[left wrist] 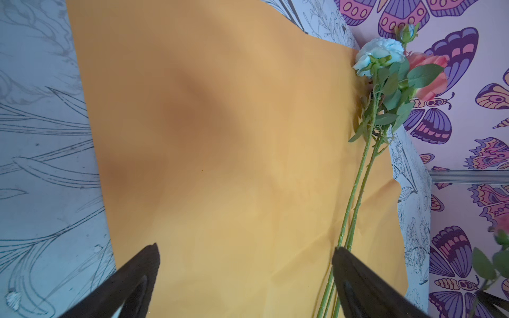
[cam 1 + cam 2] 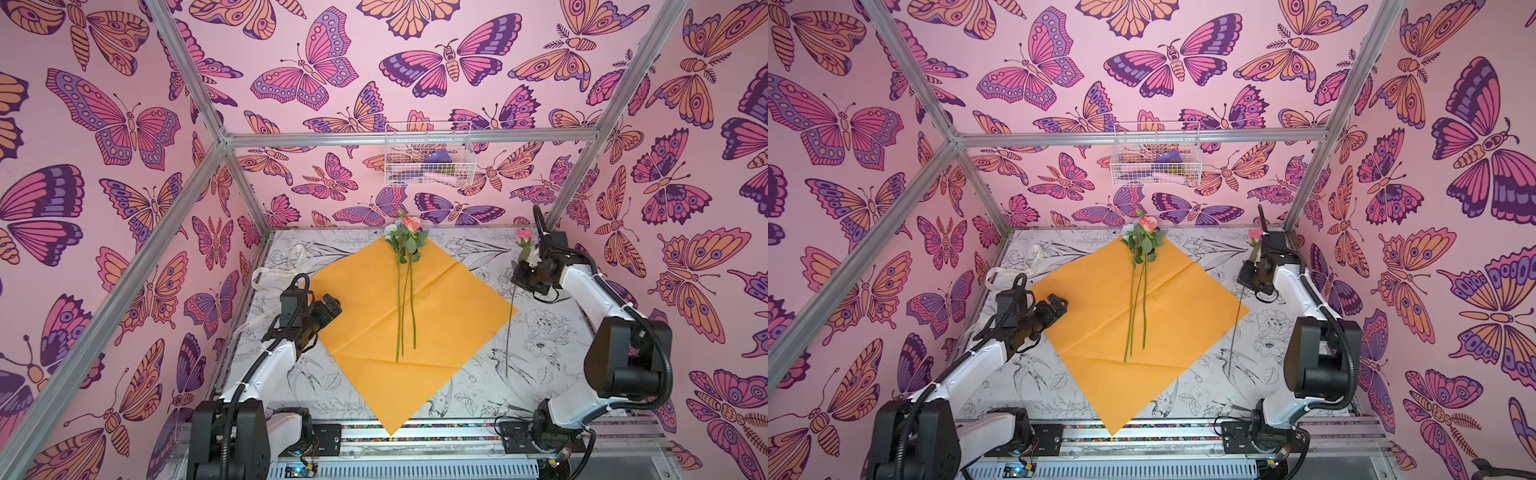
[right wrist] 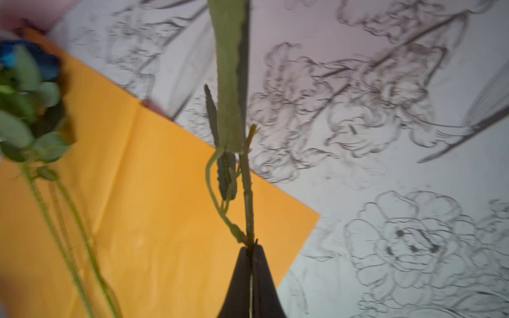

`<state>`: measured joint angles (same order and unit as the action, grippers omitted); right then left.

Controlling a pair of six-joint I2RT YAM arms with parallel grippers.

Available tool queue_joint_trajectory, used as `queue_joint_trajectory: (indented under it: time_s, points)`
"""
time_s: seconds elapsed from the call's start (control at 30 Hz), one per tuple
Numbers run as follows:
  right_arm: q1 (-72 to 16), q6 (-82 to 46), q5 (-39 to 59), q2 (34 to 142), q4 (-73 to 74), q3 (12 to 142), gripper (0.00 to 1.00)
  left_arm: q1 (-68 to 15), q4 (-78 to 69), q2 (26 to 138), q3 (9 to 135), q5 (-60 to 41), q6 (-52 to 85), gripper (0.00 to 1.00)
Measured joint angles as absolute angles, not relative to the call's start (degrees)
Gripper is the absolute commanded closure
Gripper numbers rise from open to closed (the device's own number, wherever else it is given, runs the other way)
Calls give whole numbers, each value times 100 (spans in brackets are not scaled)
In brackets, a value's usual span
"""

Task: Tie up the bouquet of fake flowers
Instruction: 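Carry the second pink rose onto the bunch and release it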

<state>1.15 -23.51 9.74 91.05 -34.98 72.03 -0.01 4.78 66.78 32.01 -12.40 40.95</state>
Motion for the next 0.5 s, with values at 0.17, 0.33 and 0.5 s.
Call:
queue_joint_trajectory:
  time_s: [0.17,0.33,0.5]
  points:
    - [-1118,-2724,1138,9155,-3159,7264,100,-1,480,6678,3199,-1245,4095,0]
    - [-2204,-3164,1079,9734,-2720,7664,100,-1,478,6676,3173,-1258,4097,0]
    - [-2875,-3435,937,10532,-2453,8425,100,-1,480,6654,3127,-1275,4097,0]
